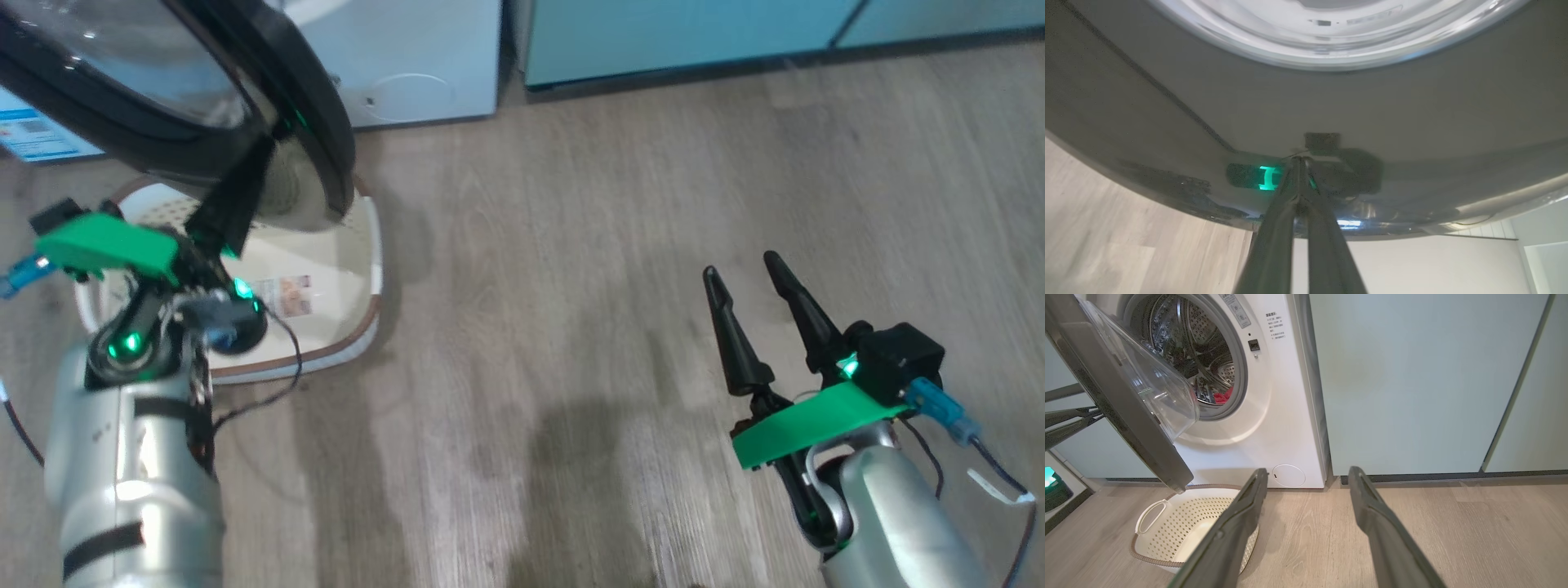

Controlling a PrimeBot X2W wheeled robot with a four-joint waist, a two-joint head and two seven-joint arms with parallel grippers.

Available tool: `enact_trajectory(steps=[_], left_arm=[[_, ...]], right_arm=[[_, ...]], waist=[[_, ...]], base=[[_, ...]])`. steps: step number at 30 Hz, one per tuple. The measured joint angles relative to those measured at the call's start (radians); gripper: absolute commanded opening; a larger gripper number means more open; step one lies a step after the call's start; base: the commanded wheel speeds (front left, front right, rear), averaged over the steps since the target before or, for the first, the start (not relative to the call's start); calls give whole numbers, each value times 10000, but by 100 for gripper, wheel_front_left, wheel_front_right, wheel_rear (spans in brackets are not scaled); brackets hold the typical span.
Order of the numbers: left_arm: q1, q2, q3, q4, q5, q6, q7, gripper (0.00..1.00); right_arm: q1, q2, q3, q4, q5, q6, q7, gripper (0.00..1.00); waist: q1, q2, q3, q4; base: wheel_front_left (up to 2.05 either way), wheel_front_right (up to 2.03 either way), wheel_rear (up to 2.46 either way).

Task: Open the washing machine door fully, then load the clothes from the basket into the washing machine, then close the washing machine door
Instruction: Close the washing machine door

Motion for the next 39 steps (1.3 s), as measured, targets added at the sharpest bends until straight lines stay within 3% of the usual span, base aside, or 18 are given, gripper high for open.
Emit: enact_trajectory(steps=[10,25,32,39], left_arm=[[-1808,6,265,1080,-224,-560,-2268,0],[-4014,178,846,2092,153,-589,-4765,0],[-4413,512,848,2428,155,-591,-4945,0],[-4108,477,639,2385,155,-591,-4715,0]], right_arm=[[-45,27,-142,-153,447,0,0,100],[-261,75,35,-144,1243,0,0,100],[-253,88,96,-136,1415,0,0,100],[-235,104,-230,-88,1404,0,0,100]], waist=[[0,0,731,-1036],[0,0,1436,-2754],[0,0,1502,-3407],[0,0,1245,-3185]], base=[[0,0,0],[0,0,0],[0,0,0],[0,0,0]])
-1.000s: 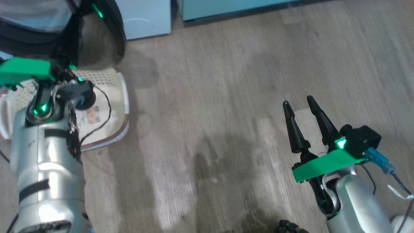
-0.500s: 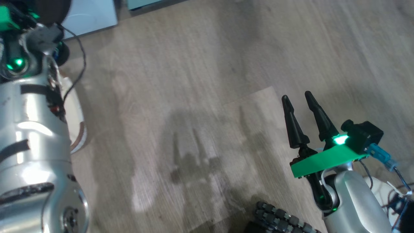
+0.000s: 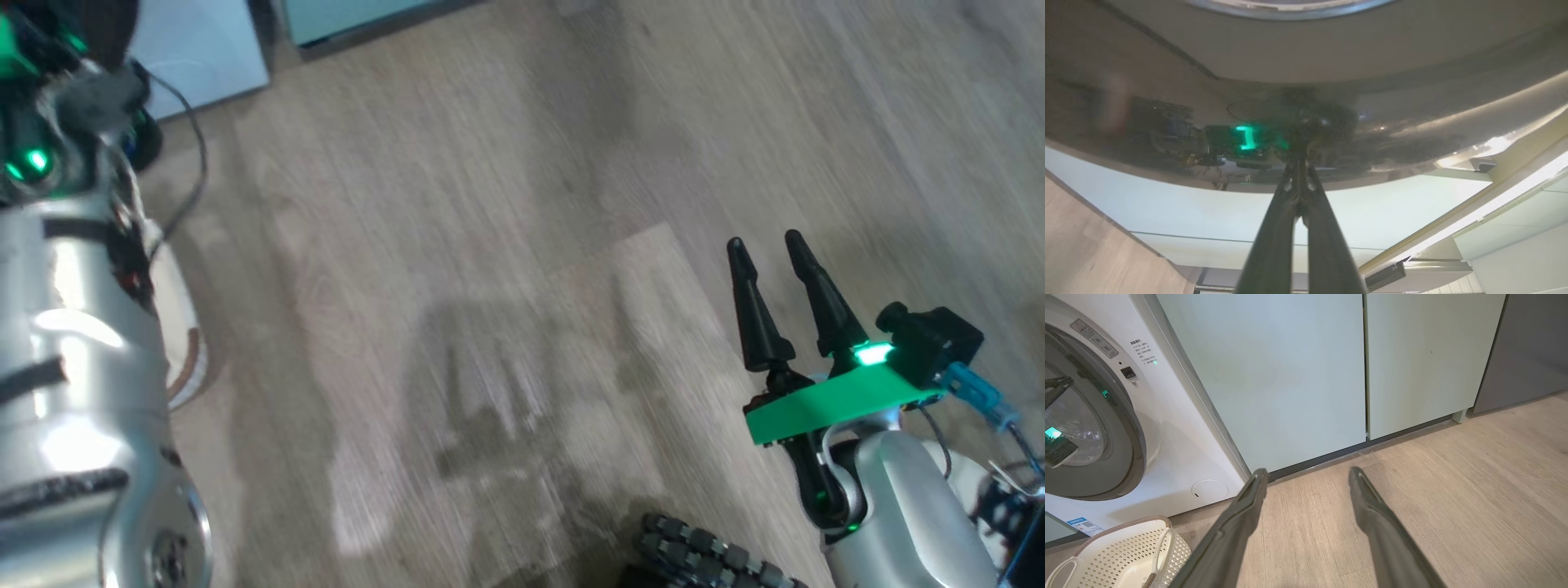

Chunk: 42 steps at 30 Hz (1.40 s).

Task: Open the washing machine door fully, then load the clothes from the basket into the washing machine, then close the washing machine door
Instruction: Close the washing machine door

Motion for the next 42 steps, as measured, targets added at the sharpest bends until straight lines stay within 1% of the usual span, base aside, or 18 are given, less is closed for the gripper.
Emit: enact_trajectory(steps=[5,8,13,17,19,22,25,27,28,29,31,32,34,37,40,42], left_arm=[[1277,-130,-585,-391,88,-4,416,0],[2137,-176,-1243,-796,376,-36,750,0],[3553,-167,-2840,-1377,1392,-73,936,0],[4770,59,-4529,-2127,2512,-73,859,0],[5289,391,-5448,-2393,3204,-75,571,0],[5996,1126,-6667,-2456,4485,-75,-251,0],[6617,1649,-7551,-2408,5478,-75,-1256,0],[6876,1864,-7917,-2284,6217,-75,-2013,0],[6958,1918,-7935,-2182,6554,-63,-2268,0],[7009,1942,-7906,-2121,6834,63,-2447,0],[7105,1919,-7670,-2230,7436,499,-2598,0],[7226,1827,-7239,-2545,7726,698,-2598,0],[7569,1567,-6163,-3628,8556,1016,-2598,0],[8345,798,-4625,-5181,9768,1172,-2612,0],[9387,121,-3779,-6293,11125,1097,-2612,0],[9920,-67,-3421,-6767,11979,1041,-2612,0]], right_arm=[[14,6,-314,4,-282,0,0,100],[34,8,-533,6,-493,0,0,100],[120,8,-930,21,-813,0,0,100],[426,6,-1267,59,-988,0,0,100],[498,10,-1317,92,-1101,0,0,100],[564,10,-1313,117,-1258,0,0,100],[813,10,-1323,151,-1369,0,0,100],[985,10,-1346,167,-1429,0,0,100],[1052,10,-1365,165,-1432,0,0,100],[1104,10,-1400,163,-1457,0,0,100],[1179,10,-1446,109,-1517,0,0,100],[1242,10,-1465,46,-1517,0,0,100],[1315,10,-1459,-65,-1515,0,0,100],[1418,10,-1421,-205,-1515,0,0,100],[1590,10,-1373,-230,-1513,0,0,100],[1693,10,-1325,-230,-1499,0,0,100]], waist=[[0,0,-348,502],[0,0,-594,890],[0,0,-1047,1623],[0,0,-1427,2270],[0,0,-1631,2585],[0,0,-1997,3013],[0,0,-2395,3421],[-1,0,-2656,3683],[-1,0,-2782,3807],[-1,0,-2902,3932],[-1,0,-3127,4180],[-1,0,-3227,4307],[-1,1,-3409,4541],[-1,0,-3652,4810],[-1,1,-3856,4981],[-1,1,-3919,5041]], base=[[0,0,0],[0,0,0],[0,0,0],[0,0,0],[0,0,0],[0,0,0],[0,0,0],[0,0,0],[0,0,0],[0,0,0],[0,0,0],[0,0,0],[0,0,0],[0,0,0],[0,0,0],[0,0,0]])
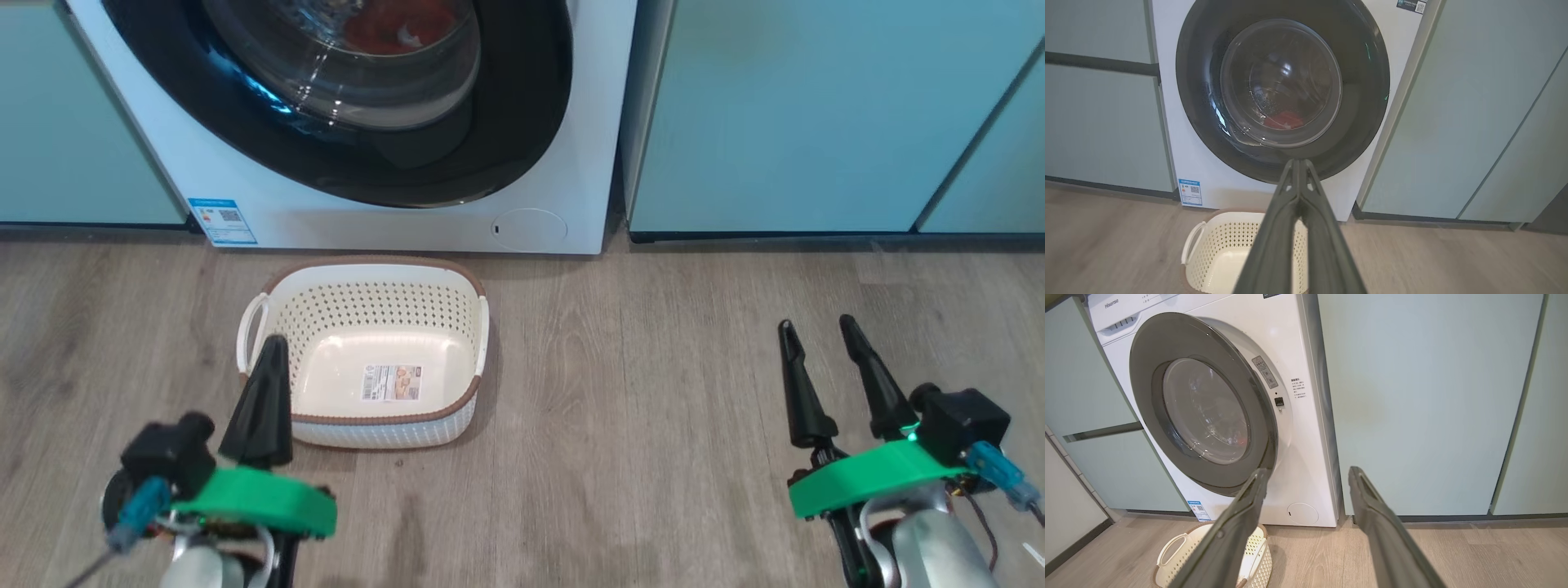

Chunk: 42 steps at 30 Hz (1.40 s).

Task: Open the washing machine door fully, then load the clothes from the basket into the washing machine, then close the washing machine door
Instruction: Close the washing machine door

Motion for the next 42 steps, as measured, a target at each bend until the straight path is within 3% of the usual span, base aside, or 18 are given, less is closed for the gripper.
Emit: enact_trajectory(steps=[4,9,10,11,12,38,39,40,42], left_arm=[[336,-113,107,-462,1156,-75,0,0],[563,-174,-75,-397,1139,-146,-2,0],[653,-174,-121,-309,1001,-146,0,29],[748,-174,-151,-274,1003,-142,0,48],[802,-174,-194,-284,1074,-138,-2,100],[833,-174,-548,-617,1290,299,-2,100],[833,-174,-554,-617,1289,301,-2,100],[830,-174,-568,-617,1289,305,0,100],[810,-174,-602,-644,1266,311,-2,100]], right_arm=[[4,0,84,-4,0,0,0,100],[5,0,140,6,35,0,0,100],[5,0,167,6,84,0,0,100],[6,0,180,10,98,0,0,100],[6,0,192,12,104,0,0,100],[13,0,330,67,104,0,0,100],[13,-2,395,48,107,0,0,58],[14,0,412,-19,102,0,0,0],[13,0,483,-259,63,0,0,0]], waist=[[0,0,-10,38],[0,0,-22,-6],[0,0,-26,-22],[0,0,-27,-36],[0,0,-26,-55],[0,0,-1,81],[0,0,25,111],[0,0,58,142],[0,0,191,206]], base=[[0,0,0],[0,0,0],[0,0,0],[0,0,0],[0,0,0],[0,0,0],[0,0,0],[0,0,0],[0,0,0]])
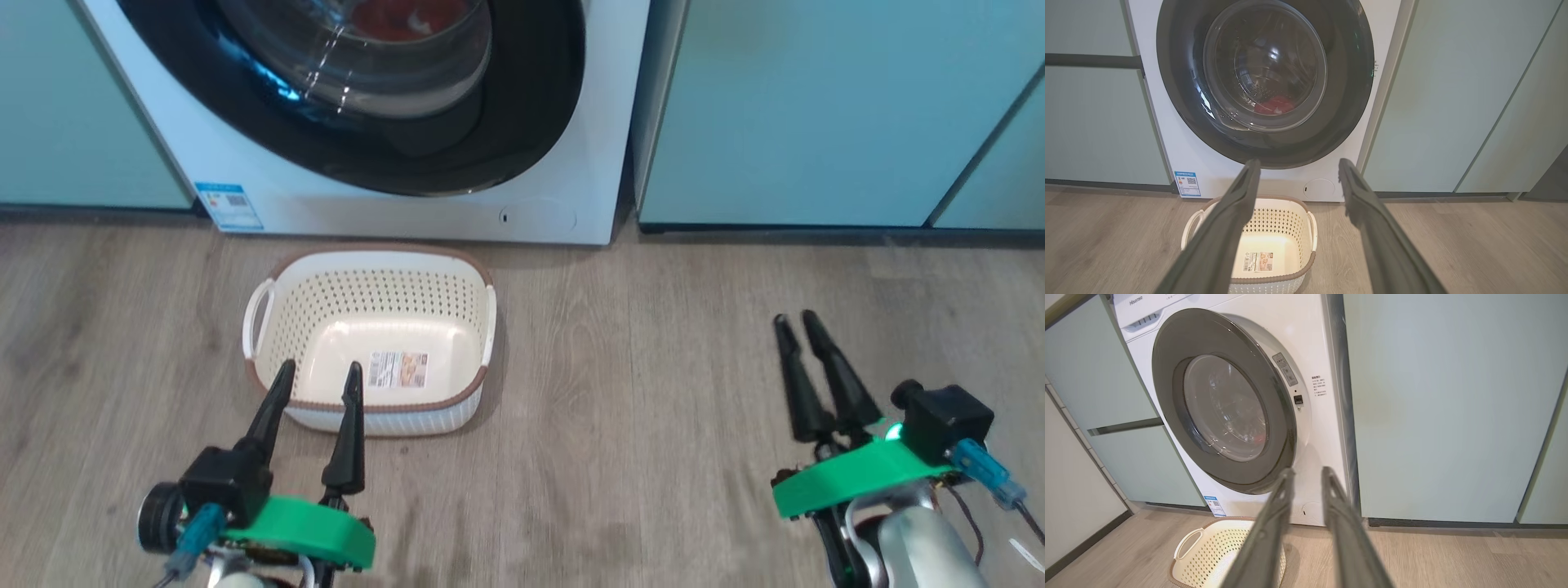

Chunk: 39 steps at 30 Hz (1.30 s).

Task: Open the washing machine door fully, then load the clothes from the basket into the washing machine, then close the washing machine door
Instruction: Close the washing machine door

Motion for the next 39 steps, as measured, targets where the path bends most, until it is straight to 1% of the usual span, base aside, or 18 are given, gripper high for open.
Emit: enact_trajectory(steps=[2,5,7,11,17,18,20,23,28,33,34,39], left_arm=[[-88,0,-65,-71,-77,2,2,100],[-421,0,-240,-159,-111,157,0,100],[-667,-2,-334,-213,-267,249,0,100],[-1022,-4,-525,-290,-506,326,2,100],[-1806,-21,-951,-477,-487,357,0,100],[-1987,-33,-1012,-525,-487,420,0,100],[-2303,-46,-1154,-635,-489,460,0,100],[-2617,-67,-1419,-798,-522,575,-29,100],[-2994,-82,-1801,-947,-800,869,-29,100],[-3366,-98,-2017,-1141,-941,1022,-29,100],[-3366,-98,-2017,-1141,-941,1022,-29,100],[-3465,-107,-2263,-1225,-1051,1143,-29,100]], right_arm=[[-4,0,58,-173,-102,0,0,0],[-73,-75,337,-410,-261,0,0,0],[-217,-351,719,-508,-382,0,0,0],[-1111,-1103,1680,-577,-270,0,0,0],[-3602,-2569,3283,-627,88,0,0,0],[-4030,-2798,3494,-577,155,0,0,0],[-4898,-3248,3904,-382,230,0,0,0],[-6133,-3701,4335,13,646,0,-21,0],[-8094,-4441,5028,1118,805,0,-27,0],[-9836,-4686,5643,2265,922,2,-27,0],[-9836,-4686,5643,2265,922,2,-27,0],[-11343,-4872,6218,3306,1227,2,-29,0]], waist=[[0,0,185,77],[0,0,536,229],[0,0,798,357],[0,0,1382,650],[0,0,2464,1137],[0,0,2654,1227],[1,0,3043,1416],[1,0,3621,1705],[2,-1,4514,2201],[3,-1,5245,2685],[3,-1,5245,2685],[3,-1,5770,3065]], base=[[0,0,0],[0,0,0],[0,0,0],[0,0,0],[0,0,0],[0,0,0],[0,0,0],[0,0,0],[0,0,0],[0,0,0],[0,0,0],[0,0,0]])
